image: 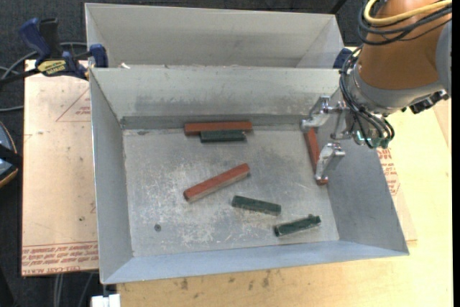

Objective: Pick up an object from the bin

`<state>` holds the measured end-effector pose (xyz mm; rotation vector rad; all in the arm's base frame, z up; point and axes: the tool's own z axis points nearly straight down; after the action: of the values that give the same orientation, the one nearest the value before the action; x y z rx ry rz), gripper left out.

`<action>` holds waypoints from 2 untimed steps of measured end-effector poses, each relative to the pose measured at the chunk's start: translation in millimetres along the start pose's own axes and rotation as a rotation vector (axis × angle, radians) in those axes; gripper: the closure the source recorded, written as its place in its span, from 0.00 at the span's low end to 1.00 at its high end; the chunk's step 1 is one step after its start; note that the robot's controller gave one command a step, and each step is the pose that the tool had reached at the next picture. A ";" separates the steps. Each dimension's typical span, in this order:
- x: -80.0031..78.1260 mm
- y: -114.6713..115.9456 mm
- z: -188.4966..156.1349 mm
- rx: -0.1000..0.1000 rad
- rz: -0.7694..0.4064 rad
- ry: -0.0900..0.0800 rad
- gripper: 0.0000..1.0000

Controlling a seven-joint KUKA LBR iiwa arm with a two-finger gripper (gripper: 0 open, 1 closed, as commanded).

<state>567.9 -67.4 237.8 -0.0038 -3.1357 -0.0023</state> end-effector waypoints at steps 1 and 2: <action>-1.4 0.2 -3.8 0.001 -0.002 -0.007 0.00; 7.3 37.9 67.9 0.001 -0.010 -0.011 0.00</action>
Offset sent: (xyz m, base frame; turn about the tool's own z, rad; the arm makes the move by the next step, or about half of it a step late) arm -0.0219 0.0899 -0.1678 -0.0223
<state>560.3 -29.3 170.0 0.0121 -3.1471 -0.0005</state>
